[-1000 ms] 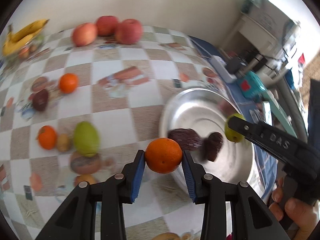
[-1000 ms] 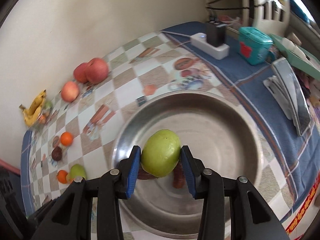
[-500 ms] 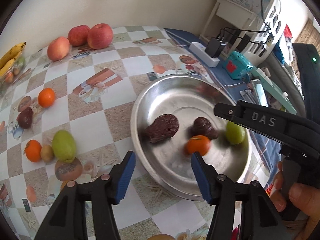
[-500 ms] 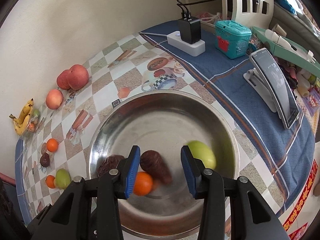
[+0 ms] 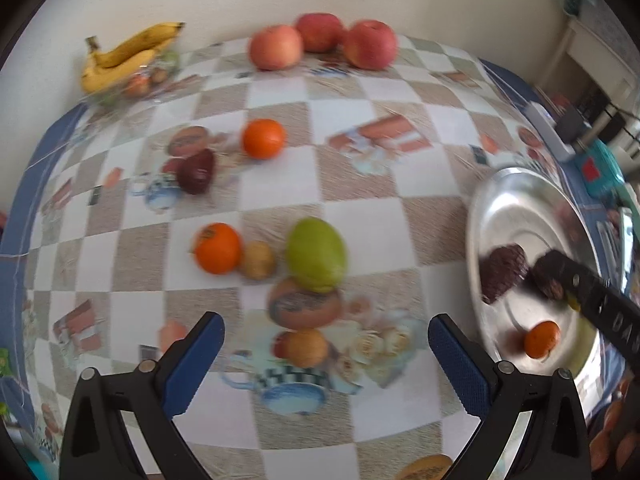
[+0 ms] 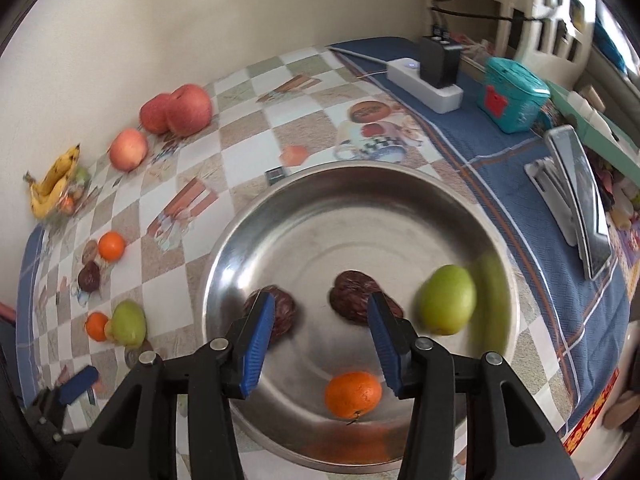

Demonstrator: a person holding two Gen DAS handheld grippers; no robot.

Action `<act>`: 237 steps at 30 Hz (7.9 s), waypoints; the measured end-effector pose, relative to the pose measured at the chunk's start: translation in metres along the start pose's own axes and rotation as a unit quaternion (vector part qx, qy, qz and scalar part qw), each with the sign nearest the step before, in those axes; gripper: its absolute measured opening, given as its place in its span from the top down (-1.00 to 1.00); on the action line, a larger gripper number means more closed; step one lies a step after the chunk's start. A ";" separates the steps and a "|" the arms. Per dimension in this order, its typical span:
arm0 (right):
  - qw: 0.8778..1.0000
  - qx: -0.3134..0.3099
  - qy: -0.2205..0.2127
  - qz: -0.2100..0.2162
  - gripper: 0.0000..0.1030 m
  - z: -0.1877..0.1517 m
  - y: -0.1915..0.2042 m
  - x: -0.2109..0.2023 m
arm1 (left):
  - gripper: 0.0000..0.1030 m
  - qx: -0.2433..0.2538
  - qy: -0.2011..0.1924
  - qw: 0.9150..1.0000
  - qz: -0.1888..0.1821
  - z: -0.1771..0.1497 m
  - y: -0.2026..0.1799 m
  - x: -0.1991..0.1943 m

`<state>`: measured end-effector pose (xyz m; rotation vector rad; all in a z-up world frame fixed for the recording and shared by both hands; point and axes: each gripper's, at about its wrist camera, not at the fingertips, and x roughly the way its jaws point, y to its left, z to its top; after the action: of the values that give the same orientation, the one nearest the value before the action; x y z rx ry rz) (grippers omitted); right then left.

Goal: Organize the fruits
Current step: 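Move both open tools back toward the remaining fruit pile, then close the left tool on another orange while the right tool grasps a brown kiwi, then carry the orange and kiwi into the steel bowl and open both tools, then move both open tools back toward the remaining green fruit and kiwi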

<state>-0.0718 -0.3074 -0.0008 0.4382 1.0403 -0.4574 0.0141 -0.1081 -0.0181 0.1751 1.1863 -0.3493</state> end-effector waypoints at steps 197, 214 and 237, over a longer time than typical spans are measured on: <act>0.993 0.101 -0.063 0.003 0.22 0.025 -0.033 -0.022 | -0.24 0.098 -0.015 0.969 -0.227 -0.005 -0.079 -0.028; 0.996 0.082 -0.041 0.004 0.22 0.022 -0.022 -0.012 | -0.99 -0.002 -0.015 0.993 -0.118 0.015 -0.021 -0.013; 0.995 -0.087 -0.009 0.039 0.20 0.001 0.082 -0.002 | -1.00 -0.188 -0.047 0.979 0.068 0.020 0.138 -0.019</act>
<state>-0.0265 -0.2397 0.0118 0.3178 1.0318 -0.2969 0.0741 0.0176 0.0005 -0.0890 1.1193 -0.0096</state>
